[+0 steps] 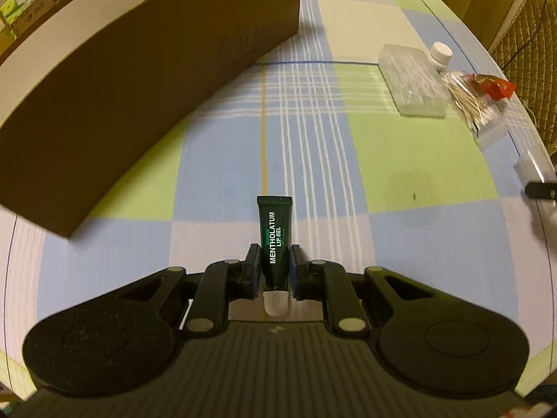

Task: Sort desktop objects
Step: 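Carry the lip gel tube and clear cup over the brown box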

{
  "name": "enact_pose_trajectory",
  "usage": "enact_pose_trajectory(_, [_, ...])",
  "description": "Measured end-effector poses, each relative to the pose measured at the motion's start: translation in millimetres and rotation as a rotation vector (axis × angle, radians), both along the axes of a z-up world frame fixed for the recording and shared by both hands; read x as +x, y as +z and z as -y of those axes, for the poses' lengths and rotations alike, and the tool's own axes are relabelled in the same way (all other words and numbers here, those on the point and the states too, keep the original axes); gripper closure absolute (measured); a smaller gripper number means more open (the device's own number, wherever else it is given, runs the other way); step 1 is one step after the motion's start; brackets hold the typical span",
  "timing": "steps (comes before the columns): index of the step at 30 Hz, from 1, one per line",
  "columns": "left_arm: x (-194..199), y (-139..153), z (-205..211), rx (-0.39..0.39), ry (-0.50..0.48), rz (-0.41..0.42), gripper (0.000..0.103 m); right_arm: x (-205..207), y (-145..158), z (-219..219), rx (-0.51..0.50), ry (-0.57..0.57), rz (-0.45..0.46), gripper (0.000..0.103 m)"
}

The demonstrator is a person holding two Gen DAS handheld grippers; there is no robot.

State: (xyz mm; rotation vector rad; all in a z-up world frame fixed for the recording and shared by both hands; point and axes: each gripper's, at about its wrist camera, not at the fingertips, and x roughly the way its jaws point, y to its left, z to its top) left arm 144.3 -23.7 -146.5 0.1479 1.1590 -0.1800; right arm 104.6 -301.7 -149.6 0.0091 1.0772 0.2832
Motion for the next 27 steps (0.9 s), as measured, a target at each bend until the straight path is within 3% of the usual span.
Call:
enact_pose_trajectory(7, [-8, 19, -14, -0.037, -0.03, 0.017, 0.09, -29, 22, -39, 0.087, 0.087, 0.006, 0.054])
enact_pose_trajectory(27, [0, 122, -88, -0.168, -0.091, 0.207, 0.09, -8, 74, -169, 0.12, 0.269, 0.12, 0.054])
